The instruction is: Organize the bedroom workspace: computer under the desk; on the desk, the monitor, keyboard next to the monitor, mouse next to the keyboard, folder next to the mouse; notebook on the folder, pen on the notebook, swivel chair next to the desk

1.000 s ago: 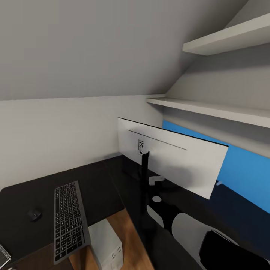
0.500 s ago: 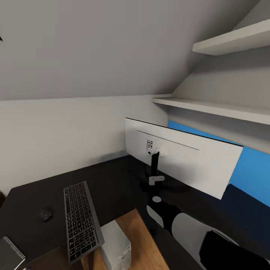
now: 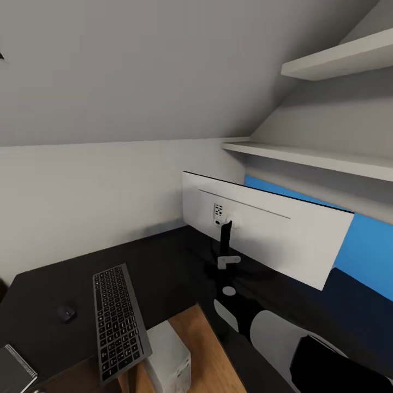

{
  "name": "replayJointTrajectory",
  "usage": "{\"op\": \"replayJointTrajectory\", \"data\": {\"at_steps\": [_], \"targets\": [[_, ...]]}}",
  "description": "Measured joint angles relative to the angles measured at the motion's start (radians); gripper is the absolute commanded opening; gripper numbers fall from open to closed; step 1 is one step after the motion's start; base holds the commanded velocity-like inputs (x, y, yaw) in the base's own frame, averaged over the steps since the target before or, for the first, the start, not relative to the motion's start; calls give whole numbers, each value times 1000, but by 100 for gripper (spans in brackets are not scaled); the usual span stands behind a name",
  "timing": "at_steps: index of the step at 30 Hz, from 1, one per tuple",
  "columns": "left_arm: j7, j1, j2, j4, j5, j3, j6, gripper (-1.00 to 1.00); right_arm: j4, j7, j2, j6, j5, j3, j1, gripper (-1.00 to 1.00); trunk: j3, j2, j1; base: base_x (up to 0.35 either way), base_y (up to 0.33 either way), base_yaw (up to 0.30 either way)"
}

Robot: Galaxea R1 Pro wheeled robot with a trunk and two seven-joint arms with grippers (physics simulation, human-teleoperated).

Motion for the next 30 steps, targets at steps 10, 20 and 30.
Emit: {"op": "replayJointTrajectory", "data": {"at_steps": [10, 20, 30], "targets": [[1, 0, 0, 0, 0, 0, 0, 100, 5, -3, 0, -25, -21, -19, 0, 100, 0, 0, 0, 0, 0, 0], [1, 0, 0, 0, 0, 0, 0, 100, 32, -3, 0, -31, -99, -171, 0, 100, 0, 0, 0, 0, 0, 0], [1, 0, 0, 0, 0, 0, 0, 100, 45, -1, 0, -33, -109, -221, 0, 100, 0, 0, 0, 0, 0, 0]]}}
